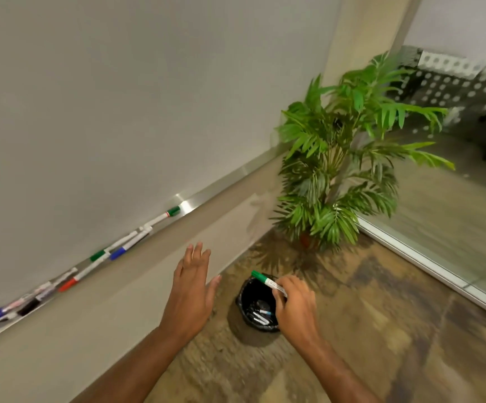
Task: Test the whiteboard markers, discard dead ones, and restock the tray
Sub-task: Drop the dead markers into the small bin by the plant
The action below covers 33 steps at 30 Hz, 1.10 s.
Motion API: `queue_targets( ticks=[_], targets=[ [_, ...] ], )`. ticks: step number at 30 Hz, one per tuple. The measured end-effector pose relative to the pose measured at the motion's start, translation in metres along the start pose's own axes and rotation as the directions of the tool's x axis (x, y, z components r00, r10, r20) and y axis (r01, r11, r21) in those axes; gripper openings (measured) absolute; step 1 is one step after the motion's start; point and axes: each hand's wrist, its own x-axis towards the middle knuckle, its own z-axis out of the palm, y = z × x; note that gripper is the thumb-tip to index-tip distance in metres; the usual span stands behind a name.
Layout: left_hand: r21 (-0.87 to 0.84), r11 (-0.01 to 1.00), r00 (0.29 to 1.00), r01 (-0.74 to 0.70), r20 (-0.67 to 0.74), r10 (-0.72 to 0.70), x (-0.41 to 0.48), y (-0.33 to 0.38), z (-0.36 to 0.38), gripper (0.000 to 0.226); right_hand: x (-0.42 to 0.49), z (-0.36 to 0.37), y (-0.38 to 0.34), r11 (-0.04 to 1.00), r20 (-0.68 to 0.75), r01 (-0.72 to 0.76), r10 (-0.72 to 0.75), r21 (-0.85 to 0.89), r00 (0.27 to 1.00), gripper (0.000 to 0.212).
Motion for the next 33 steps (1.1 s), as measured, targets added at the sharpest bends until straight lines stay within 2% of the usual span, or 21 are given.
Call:
queue_targets(
  ticks=[9, 18, 27, 33],
  targets=[
    [0.002, 0.999, 0.996, 0.037, 0.079, -0.037, 0.014, -0.026, 0.083, 0.069, 0.030, 0.078, 0.081, 0.979, 0.072, -0.115, 0.129, -0.170, 0.989, 0.010],
    [0.004, 0.996, 0.987, 0.089, 0.132, -0.089, 0.017, -0.047, 0.151, 0.066, 0.054, 0.151, 0.132, 0.959, 0.202, -0.113, 0.168, -0.259, 0.965, 0.021],
    [0.039, 0.992, 0.980, 0.120, 0.157, -0.125, 0.016, -0.064, 0.188, 0.064, 0.089, 0.193, 0.159, 0.954, 0.227, -0.081, 0.151, -0.289, 0.962, 0.025],
    [0.047, 0.989, 0.975, 0.138, 0.171, -0.144, 0.011, -0.067, 0.205, 0.061, 0.105, 0.205, 0.175, 0.946, 0.236, -0.093, 0.172, -0.311, 0.956, 0.037]
  ],
)
